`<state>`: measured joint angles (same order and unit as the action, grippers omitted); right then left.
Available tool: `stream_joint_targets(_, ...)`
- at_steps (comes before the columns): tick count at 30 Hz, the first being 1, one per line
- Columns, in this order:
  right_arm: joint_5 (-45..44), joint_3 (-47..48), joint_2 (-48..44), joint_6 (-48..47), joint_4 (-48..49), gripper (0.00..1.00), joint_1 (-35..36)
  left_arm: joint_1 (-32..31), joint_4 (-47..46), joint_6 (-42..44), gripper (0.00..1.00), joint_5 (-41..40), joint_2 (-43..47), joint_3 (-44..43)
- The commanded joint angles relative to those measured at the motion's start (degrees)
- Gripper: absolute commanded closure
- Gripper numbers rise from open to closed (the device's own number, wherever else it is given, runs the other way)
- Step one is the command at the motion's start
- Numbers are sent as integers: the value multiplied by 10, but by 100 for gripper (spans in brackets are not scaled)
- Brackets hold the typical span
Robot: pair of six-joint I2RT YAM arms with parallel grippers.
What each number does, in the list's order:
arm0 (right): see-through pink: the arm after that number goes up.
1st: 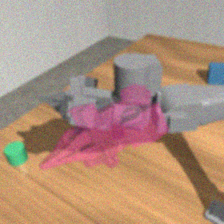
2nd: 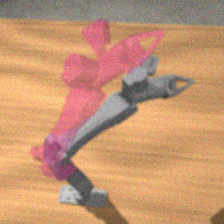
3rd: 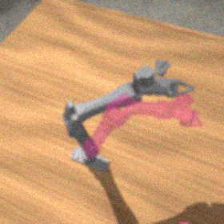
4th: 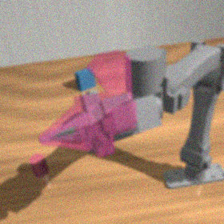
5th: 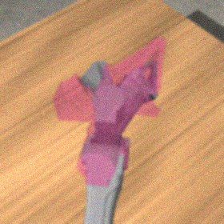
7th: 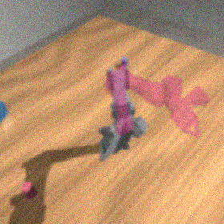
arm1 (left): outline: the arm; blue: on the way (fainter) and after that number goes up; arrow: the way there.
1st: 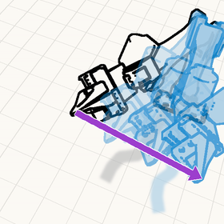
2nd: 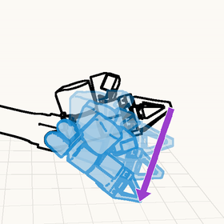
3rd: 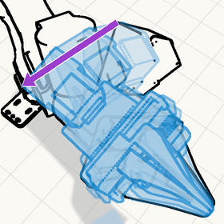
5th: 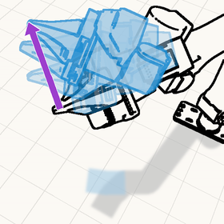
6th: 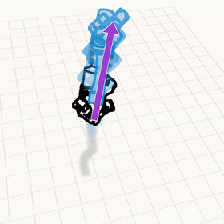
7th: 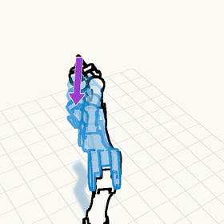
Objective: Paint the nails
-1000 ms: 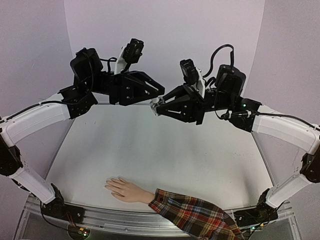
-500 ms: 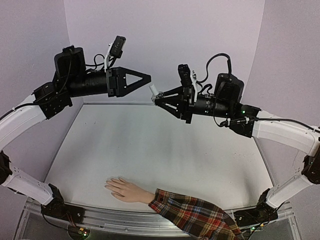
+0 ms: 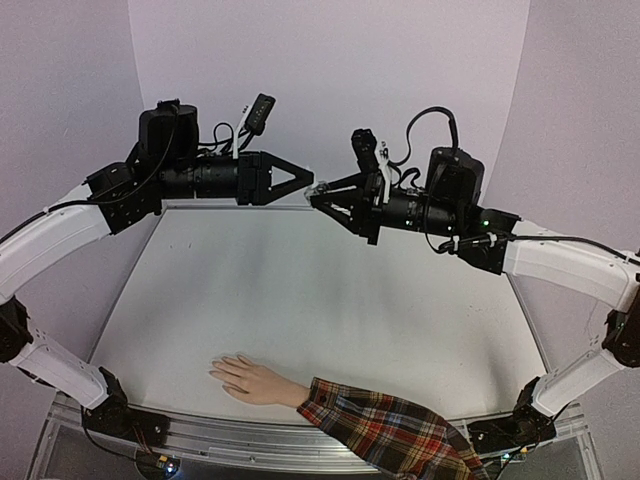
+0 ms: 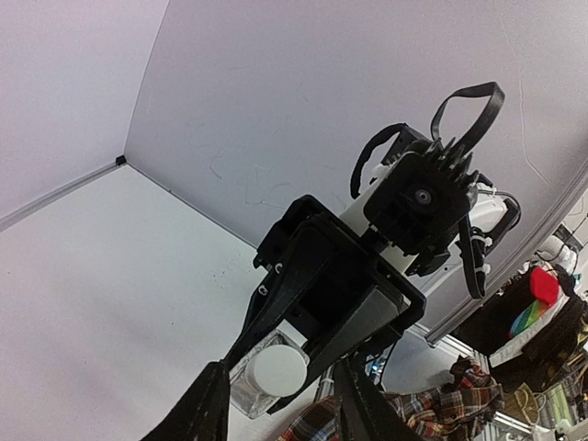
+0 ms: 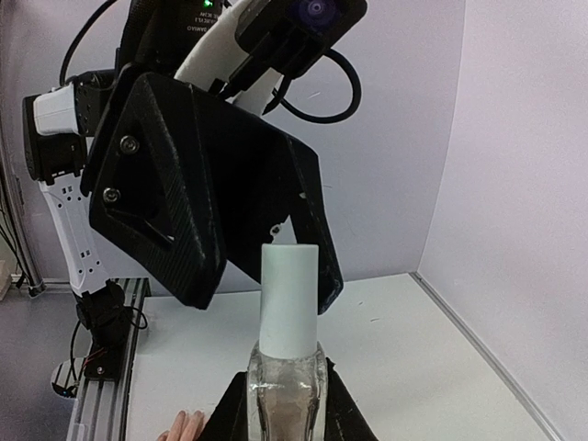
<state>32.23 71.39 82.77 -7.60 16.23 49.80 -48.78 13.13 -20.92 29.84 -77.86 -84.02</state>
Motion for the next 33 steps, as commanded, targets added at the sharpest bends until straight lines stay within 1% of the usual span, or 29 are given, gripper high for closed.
stream_joint_targets(1, -6, 31, 7, -13, 12, 100, 2, -2, -3, 11, 64, -3, -5, -36)
stream_joint_targets(6, -4, 35, 11, -17, 9, 100, 2, -2, 16, 15, 70, 3, -14, -47)
stream_joint_targets(8, -2, 37, 12, -20, 6, 100, 2, -2, 17, 16, 74, 2, -15, -48)
stream_joint_targets(10, -1, 37, 14, -21, 5, 100, 2, -2, 17, 17, 81, 2, -16, -50)
stream_joint_targets(12, -4, 36, 15, -23, 4, 100, 2, -2, 17, 18, 93, -4, -16, -51)
stream_joint_targets(13, -9, 34, 15, -23, 3, 100, 3, -2, 18, 19, 97, -14, -15, -51)
stream_joint_targets(14, -16, 32, 16, -24, 2, 99, 3, -2, 21, 20, 100, -28, -13, -51)
stream_joint_targets(15, -28, 28, 16, -26, -1, 90, 3, -2, 30, 23, 100, -46, -12, -53)
stream_joint_targets(16, -44, 22, 14, -30, -4, 78, 2, -2, 38, 25, 100, -73, -11, -54)
stream_joint_targets(18, -79, 7, 11, -35, -6, 57, 2, -2, 54, 32, 100, -144, -7, -53)
stream_joint_targets(20, -111, -8, 10, -37, -12, 38, 0, -2, 68, 33, 100, -215, -2, -47)
stream_joint_targets(21, -129, -15, 9, -37, -16, 26, -1, -2, 69, 33, 100, -250, 0, -40)
stream_joint_targets(22, -144, -21, 9, -36, -20, 17, -3, -2, 69, 32, 100, -289, 1, -32)
stream_joint_targets(24, -171, -34, 7, -27, -23, 10, -9, -1, 69, 29, 100, -371, -2, -13)
stream_joint_targets(27, -237, -57, 3, -11, -33, 3, -22, 17, 67, 7, 100, -439, -15, 20)
stream_joint_targets(30, -306, -88, -12, 3, -39, 2, -35, 61, 66, -44, 100, -462, -28, 70)
stream_joint_targets(33, -363, -118, -36, 21, -47, 2, -58, 81, 33, -81, 100, -498, -35, 138)
